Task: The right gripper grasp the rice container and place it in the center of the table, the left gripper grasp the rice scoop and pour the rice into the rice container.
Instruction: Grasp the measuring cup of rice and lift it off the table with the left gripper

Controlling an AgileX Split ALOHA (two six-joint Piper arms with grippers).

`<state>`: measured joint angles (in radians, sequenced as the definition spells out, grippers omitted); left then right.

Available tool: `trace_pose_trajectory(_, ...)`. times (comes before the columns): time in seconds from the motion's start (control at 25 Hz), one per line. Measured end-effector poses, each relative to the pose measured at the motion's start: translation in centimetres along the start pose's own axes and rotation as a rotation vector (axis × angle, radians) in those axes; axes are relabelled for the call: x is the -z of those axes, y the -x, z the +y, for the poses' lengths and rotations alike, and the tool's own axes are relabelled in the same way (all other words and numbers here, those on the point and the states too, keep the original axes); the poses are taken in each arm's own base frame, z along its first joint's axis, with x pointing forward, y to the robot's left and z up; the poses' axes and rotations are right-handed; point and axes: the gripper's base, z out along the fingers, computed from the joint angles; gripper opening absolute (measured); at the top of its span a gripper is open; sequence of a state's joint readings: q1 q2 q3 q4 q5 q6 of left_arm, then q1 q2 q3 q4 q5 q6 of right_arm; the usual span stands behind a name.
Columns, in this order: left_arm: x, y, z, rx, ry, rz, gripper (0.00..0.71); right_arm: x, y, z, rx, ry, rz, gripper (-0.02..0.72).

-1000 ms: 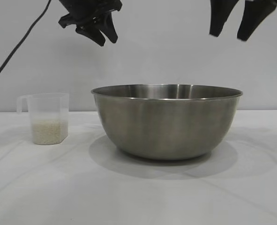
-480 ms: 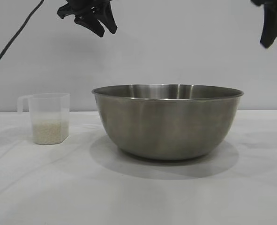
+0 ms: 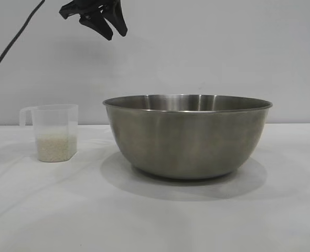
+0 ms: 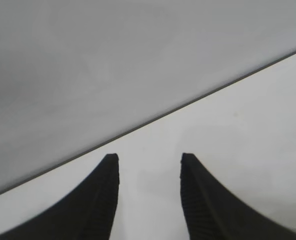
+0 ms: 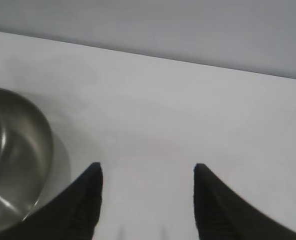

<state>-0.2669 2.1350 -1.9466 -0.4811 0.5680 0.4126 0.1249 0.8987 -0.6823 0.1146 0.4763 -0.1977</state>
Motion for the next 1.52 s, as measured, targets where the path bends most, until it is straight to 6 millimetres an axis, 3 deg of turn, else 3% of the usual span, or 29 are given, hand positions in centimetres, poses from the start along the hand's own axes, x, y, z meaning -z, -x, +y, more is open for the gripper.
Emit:
trace_pose_trajectory(0.2,0.0,0.0,0.0,0.021,-0.003,-0.001,0.267,6.0,-1.8,0.8,0.001,0.029,-0.031,0.39)
trace_pose_trajectory(0.56,0.0,0.0,-0.1,0.036,-0.012,-0.004,0.267,11.2,-9.8,2.1,0.007,0.051,-0.062,0.39)
trace_pose_trajectory(0.72,0.1,0.0,-0.2,0.036,-0.016,0.003,0.267,13.4,-11.8,2.3,0.015,0.033,-0.172,0.39)
trace_pose_trajectory(0.92,0.1,-0.1,-0.2,0.036,-0.021,0.015,0.267,14.0,-13.4,2.0,-0.058,-0.069,-0.077,0.39)
trace_pose_trajectory(1.52,0.1,-0.1,-0.2,0.036,-0.02,0.012,0.267,13.5,-13.7,2.1,-0.104,-0.1,-0.055,0.39)
